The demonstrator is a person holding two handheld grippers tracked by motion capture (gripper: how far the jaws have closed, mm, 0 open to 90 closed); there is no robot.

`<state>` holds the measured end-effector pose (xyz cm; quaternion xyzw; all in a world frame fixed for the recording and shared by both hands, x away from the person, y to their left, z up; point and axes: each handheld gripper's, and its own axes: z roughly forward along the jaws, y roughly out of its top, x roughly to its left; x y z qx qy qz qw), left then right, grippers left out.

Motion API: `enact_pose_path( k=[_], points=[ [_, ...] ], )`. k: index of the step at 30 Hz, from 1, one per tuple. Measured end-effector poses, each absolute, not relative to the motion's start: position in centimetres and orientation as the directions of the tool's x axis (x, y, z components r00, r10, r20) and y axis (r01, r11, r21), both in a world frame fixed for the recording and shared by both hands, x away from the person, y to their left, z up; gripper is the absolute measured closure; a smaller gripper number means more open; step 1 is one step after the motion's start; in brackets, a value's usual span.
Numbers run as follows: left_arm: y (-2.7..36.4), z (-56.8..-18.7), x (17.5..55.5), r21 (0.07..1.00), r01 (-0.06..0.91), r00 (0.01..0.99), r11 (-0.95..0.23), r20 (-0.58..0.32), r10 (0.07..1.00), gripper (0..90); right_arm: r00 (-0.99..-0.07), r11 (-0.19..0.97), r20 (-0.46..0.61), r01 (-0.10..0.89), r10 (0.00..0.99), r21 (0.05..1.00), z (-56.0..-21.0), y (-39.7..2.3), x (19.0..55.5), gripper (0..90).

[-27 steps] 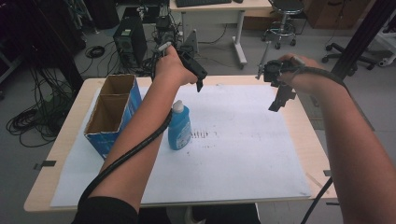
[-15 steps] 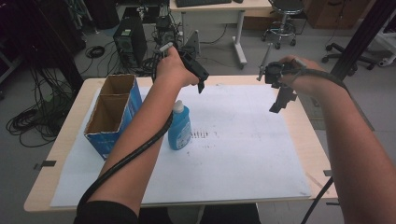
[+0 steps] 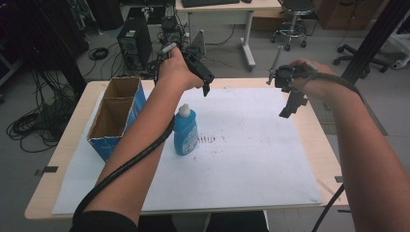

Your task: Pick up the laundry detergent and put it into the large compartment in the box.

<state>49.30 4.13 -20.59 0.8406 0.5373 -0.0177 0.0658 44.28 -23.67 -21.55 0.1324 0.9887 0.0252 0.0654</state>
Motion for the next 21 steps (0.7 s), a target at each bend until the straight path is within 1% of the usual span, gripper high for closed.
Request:
enact_pose_path(
  k=[4, 9, 12, 15, 21],
  points=[
    [3.8, -20.1, 48.8, 0.101, 0.897, 0.44, -0.431, -0.098, 0.892, 0.2, -0.956, 0.963, -0.12, 0.26, 0.267, 0.07, -21.7, -23.8, 44.2, 3.9],
    [4.2, -20.0, 48.6, 0.094, 0.886, 0.463, -0.453, -0.146, 0.874, 0.2, -0.957, 0.964, -0.122, 0.255, 0.262, 0.07, -21.7, -23.6, 44.1, 3.9],
    [4.4, -19.9, 48.5, 0.103, 0.883, 0.468, -0.457, -0.151, 0.87, 0.1, -0.958, 0.965, -0.125, 0.252, 0.259, 0.071, -21.7, -23.6, 44.0, 3.9],
    [4.6, -20.0, 48.2, 0.1, 0.876, 0.482, -0.471, -0.176, 0.858, 0.2, -0.958, 0.965, -0.125, 0.251, 0.258, 0.073, -21.8, -23.5, 43.9, 3.9],
    [4.7, -20.0, 47.8, 0.095, 0.87, 0.493, -0.483, -0.169, 0.854, 0.2, -0.958, 0.966, -0.126, 0.247, 0.256, 0.078, -21.7, -23.4, 43.7, 3.9]
  ],
)
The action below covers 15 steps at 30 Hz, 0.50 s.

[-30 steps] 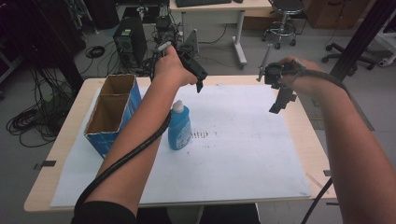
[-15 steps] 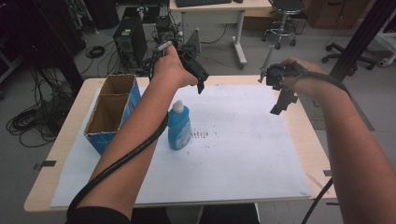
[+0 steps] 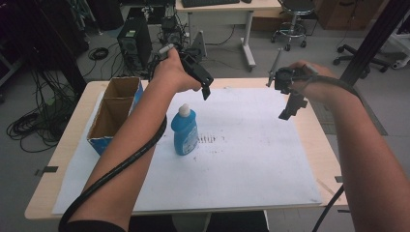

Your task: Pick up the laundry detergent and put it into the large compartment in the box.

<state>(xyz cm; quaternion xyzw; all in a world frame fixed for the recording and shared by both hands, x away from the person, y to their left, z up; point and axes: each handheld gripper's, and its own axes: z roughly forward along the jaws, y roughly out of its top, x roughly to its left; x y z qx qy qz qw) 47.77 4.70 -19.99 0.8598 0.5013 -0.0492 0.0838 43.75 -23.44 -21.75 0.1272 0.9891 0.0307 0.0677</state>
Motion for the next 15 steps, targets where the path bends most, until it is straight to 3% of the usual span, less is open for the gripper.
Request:
enact_pose_path(
  k=[15],
  points=[
    [4.64, -20.51, 46.85, 0.066, 0.86, 0.51, -0.506, -0.133, 0.85, 0.2, -0.959, 0.967, -0.128, 0.243, 0.252, 0.076, -21.84, -23.19, 43.38, 3.9]
  ],
)
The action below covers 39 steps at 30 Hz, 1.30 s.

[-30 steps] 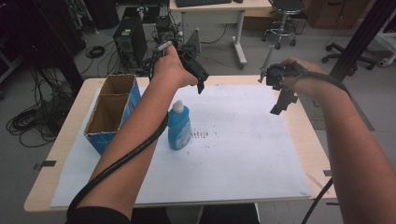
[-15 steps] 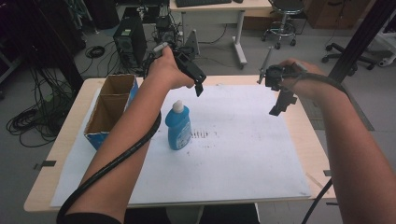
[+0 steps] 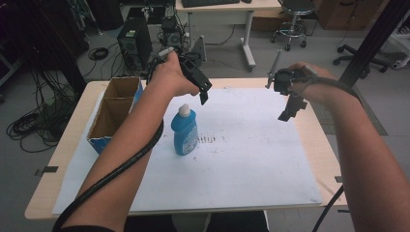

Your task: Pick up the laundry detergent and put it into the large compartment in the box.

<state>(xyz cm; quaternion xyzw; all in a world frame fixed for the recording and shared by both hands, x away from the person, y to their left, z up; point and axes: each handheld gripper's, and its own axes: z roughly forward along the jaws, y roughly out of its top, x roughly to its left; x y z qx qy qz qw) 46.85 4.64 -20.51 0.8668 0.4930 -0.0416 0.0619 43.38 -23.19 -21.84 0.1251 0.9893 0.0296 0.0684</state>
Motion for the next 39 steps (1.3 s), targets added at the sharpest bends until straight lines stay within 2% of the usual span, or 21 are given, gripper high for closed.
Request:
enact_pose_path(
  k=[12, 23, 39],
  points=[
    [4.9, -21.5, 46.1, 0.063, 0.862, 0.507, -0.503, -0.098, 0.856, 0.2, -0.961, 0.969, -0.13, 0.235, 0.243, 0.074, -21.9, -22.6, 43.2, 3.9],
    [5.8, -23.1, 45.9, 0.066, 0.873, 0.488, -0.484, -0.125, 0.864, 0.2, -0.96, 0.969, -0.137, 0.235, 0.244, 0.079, -22.0, -22.3, 43.2, 4.0],
    [6.3, -25.1, 45.9, 0.053, 0.874, 0.485, -0.482, -0.115, 0.867, 0.2, -0.961, 0.968, -0.129, 0.237, 0.246, 0.081, -22.4, -22.4, 43.2, 4.0]
  ],
)
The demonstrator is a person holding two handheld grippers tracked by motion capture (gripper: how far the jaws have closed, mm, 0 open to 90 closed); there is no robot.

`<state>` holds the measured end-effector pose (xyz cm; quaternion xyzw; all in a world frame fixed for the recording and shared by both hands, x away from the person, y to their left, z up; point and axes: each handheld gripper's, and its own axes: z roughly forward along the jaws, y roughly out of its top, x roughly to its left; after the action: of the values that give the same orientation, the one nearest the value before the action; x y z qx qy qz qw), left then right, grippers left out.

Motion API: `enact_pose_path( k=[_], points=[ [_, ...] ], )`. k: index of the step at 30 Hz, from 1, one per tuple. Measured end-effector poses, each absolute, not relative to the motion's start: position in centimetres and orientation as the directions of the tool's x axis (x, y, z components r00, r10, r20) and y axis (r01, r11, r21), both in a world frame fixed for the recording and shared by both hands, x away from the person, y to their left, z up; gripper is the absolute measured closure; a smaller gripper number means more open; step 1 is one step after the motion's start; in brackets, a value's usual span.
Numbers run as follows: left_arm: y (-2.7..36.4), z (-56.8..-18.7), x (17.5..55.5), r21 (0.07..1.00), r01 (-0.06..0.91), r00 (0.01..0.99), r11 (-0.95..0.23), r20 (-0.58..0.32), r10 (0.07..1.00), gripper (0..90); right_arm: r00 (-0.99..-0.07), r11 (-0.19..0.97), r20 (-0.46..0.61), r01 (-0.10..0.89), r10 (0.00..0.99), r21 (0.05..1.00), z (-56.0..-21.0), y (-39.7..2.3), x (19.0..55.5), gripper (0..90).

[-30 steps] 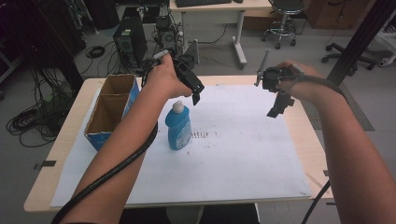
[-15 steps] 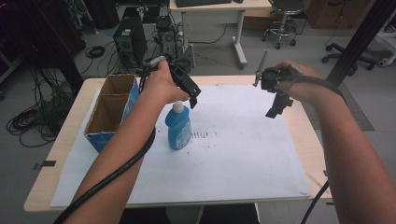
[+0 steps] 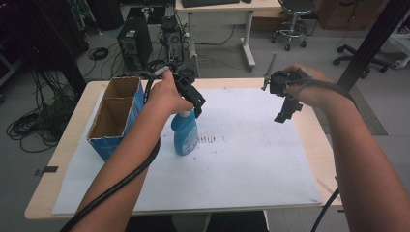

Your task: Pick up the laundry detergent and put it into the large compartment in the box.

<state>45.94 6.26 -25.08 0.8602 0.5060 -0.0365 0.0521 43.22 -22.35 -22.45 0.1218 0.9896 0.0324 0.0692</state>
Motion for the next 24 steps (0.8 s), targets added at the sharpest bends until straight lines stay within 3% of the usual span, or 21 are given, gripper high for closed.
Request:
enact_pose_path(
  k=[24],
  points=[
    [6.1, -27.1, 45.5, 0.04, 0.87, 0.493, -0.492, -0.112, 0.863, 0.2, -0.962, 0.969, -0.124, 0.234, 0.243, 0.082, -23.1, -22.0, 43.2, 4.0]
  ],
)
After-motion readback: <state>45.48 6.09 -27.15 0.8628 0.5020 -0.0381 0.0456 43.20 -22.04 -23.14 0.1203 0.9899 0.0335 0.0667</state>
